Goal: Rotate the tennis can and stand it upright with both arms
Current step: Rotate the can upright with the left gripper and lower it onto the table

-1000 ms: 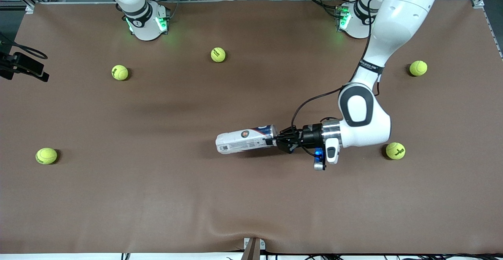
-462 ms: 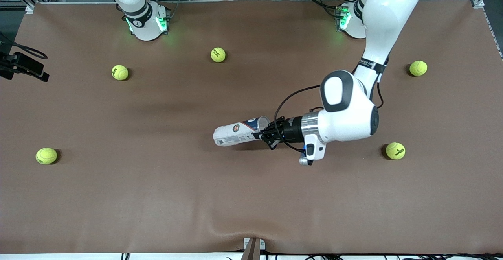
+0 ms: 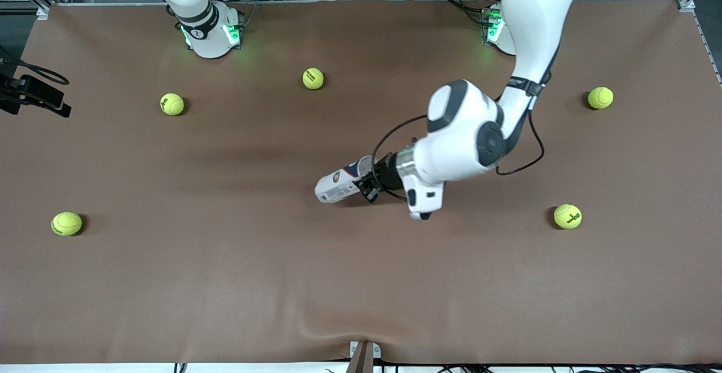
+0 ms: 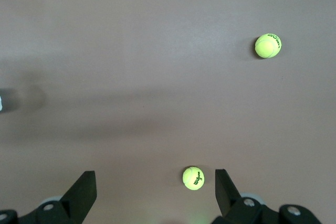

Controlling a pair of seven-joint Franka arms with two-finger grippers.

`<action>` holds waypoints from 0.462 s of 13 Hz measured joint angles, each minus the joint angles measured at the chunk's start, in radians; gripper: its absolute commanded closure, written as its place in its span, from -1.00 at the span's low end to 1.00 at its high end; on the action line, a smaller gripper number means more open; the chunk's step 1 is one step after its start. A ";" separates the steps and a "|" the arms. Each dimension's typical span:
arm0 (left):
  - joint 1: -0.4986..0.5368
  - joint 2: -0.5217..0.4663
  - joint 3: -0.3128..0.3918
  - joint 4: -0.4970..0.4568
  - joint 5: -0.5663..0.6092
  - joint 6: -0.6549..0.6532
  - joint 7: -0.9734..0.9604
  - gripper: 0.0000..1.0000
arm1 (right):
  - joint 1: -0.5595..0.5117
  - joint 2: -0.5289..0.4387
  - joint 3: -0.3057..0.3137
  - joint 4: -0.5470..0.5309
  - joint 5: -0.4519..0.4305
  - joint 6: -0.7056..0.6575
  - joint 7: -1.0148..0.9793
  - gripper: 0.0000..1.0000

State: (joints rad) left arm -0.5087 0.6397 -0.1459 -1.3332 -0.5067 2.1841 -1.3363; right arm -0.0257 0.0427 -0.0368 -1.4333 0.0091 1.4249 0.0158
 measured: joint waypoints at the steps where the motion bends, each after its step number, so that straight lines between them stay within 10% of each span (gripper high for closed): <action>1: -0.023 0.000 0.000 0.001 0.070 0.000 -0.042 1.00 | 0.002 0.000 0.000 0.000 0.000 0.000 0.000 -1.00; 6: -0.118 0.009 0.002 0.002 0.324 -0.072 -0.164 1.00 | 0.006 0.000 0.001 0.000 0.000 0.000 0.000 -1.00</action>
State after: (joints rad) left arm -0.6269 0.6491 -0.1442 -1.3310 -0.1827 2.1126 -1.5002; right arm -0.0196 0.0427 -0.0363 -1.4333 0.0091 1.4249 0.0159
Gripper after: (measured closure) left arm 0.952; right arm 0.000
